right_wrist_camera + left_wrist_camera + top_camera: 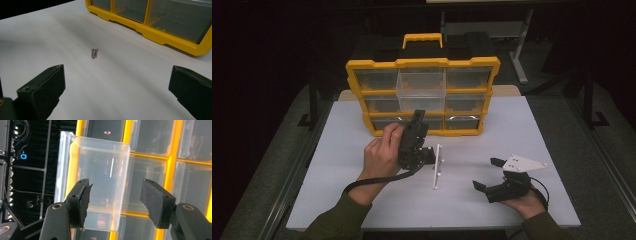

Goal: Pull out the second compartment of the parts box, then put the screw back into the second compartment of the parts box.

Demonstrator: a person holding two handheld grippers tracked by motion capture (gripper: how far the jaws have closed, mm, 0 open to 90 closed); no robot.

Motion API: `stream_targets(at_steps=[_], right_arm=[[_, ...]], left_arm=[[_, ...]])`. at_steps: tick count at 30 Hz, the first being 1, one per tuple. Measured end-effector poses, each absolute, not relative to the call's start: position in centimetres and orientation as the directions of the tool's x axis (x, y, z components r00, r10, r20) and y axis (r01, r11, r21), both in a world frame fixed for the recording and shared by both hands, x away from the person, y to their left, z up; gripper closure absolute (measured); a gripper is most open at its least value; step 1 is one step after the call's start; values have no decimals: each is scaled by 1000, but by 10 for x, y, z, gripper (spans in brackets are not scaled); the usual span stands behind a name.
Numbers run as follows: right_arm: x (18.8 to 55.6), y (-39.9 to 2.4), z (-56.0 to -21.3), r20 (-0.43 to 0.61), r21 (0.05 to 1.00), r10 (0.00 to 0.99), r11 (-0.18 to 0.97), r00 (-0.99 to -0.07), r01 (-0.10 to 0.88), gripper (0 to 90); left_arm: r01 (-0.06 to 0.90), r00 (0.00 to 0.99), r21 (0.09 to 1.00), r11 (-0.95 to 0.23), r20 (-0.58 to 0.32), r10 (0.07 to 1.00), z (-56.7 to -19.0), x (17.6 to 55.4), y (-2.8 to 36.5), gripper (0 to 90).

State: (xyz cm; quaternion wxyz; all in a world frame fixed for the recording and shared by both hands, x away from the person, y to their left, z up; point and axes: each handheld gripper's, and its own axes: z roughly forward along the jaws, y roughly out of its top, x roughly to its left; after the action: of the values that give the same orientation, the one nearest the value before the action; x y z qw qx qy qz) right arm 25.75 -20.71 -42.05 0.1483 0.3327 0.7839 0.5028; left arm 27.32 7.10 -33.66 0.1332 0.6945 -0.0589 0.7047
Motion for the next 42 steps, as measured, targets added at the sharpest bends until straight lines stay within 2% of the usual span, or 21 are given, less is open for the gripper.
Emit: stream_targets(at_steps=[12,28,34,37,42], right_arm=[[258,-207,-420,101,886,667,277,-738,372,0],[257,-207,-420,92,886,671,282,-736,369,0],[257,-207,-420,85,887,672,285,-736,363,0],[257,-207,-420,86,887,671,285,-736,364,0],[257,-207,-420,84,888,671,286,-737,361,0]], left_arm=[[-259,56,106,-960,994,94,-360,273,68,392],[-239,124,80,-968,991,51,-390,274,69,291],[-237,148,86,-968,988,51,-399,275,68,232],[-259,156,123,-958,984,84,-407,277,66,190],[-257,161,117,-959,984,77,-416,276,63,133]])
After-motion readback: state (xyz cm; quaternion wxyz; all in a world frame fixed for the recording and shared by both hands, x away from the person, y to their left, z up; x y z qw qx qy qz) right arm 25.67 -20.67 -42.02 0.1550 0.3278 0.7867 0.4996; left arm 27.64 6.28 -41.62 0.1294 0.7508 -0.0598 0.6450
